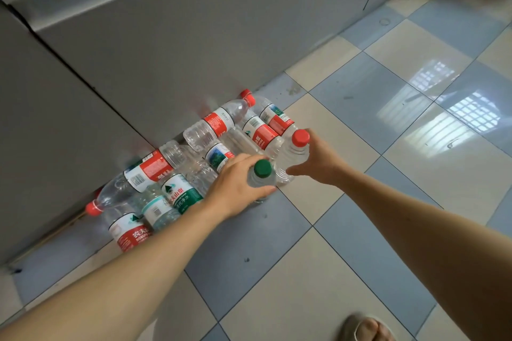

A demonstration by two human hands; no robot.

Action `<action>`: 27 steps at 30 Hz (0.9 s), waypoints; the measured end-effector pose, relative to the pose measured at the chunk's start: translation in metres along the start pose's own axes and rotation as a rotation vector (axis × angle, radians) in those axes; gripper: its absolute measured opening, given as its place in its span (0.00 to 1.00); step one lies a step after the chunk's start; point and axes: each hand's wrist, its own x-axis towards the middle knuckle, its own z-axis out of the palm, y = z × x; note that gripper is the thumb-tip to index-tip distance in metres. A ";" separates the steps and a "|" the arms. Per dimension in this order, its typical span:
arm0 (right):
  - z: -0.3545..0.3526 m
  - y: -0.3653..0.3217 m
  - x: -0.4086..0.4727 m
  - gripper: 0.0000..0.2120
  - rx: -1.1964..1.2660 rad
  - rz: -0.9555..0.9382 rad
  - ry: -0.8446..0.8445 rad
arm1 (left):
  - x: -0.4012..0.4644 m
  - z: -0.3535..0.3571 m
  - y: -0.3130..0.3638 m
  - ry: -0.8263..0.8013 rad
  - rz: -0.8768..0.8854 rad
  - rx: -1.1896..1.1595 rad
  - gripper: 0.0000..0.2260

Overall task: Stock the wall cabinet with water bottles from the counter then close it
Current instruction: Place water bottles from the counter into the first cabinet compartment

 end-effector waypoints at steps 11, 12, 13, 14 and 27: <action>0.011 0.020 0.012 0.41 0.266 -0.038 -0.080 | -0.002 0.048 -0.047 0.093 -0.327 -0.445 0.34; 0.011 0.020 0.014 0.40 0.298 -0.051 -0.082 | -0.001 0.052 -0.048 0.096 -0.351 -0.458 0.33; 0.011 0.020 0.016 0.40 0.321 -0.063 -0.083 | 0.000 0.054 -0.046 0.101 -0.365 -0.467 0.32; 0.011 0.021 0.018 0.39 0.339 -0.069 -0.086 | 0.001 0.056 -0.043 0.104 -0.377 -0.478 0.31; -0.059 -0.057 -0.085 0.34 0.471 0.077 -0.032 | -0.058 -0.048 0.091 0.269 -0.639 -0.608 0.28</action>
